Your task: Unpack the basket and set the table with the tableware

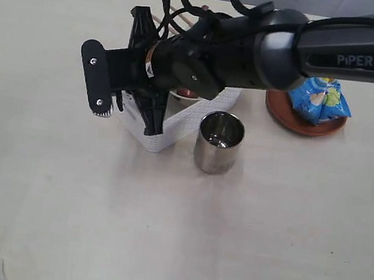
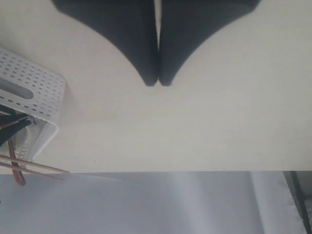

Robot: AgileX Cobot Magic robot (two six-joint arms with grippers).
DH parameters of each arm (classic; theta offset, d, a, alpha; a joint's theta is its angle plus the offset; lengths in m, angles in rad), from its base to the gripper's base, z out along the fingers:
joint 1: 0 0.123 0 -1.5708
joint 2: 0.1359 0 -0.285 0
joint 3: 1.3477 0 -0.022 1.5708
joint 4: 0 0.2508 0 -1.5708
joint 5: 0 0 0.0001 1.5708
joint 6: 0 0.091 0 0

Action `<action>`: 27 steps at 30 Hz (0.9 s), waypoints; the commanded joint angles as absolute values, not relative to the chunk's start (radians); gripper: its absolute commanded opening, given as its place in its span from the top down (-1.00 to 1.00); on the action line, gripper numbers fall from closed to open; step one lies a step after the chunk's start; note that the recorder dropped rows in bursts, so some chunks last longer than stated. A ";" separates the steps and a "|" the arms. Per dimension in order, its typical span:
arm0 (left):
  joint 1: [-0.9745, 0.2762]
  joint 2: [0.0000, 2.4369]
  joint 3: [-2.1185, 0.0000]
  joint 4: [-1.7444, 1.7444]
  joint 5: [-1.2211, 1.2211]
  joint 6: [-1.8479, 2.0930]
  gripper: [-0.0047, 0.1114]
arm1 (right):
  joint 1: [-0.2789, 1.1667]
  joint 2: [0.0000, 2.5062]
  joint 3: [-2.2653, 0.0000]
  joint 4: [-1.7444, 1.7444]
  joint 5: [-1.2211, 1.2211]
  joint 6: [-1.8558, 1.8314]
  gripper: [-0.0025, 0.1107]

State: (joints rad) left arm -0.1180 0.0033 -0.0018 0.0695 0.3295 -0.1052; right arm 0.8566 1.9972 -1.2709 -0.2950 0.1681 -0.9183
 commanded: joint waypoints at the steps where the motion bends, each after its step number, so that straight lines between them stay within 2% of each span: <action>1: -0.125 0.000 0.000 0.074 0.325 -0.104 0.92 | 0.853 1.968 -1.268 -0.294 0.185 -0.911 0.96; 27: -0.125 0.000 0.000 0.074 0.325 -0.104 0.92 | 0.872 1.772 -1.268 -0.289 0.091 -0.789 0.96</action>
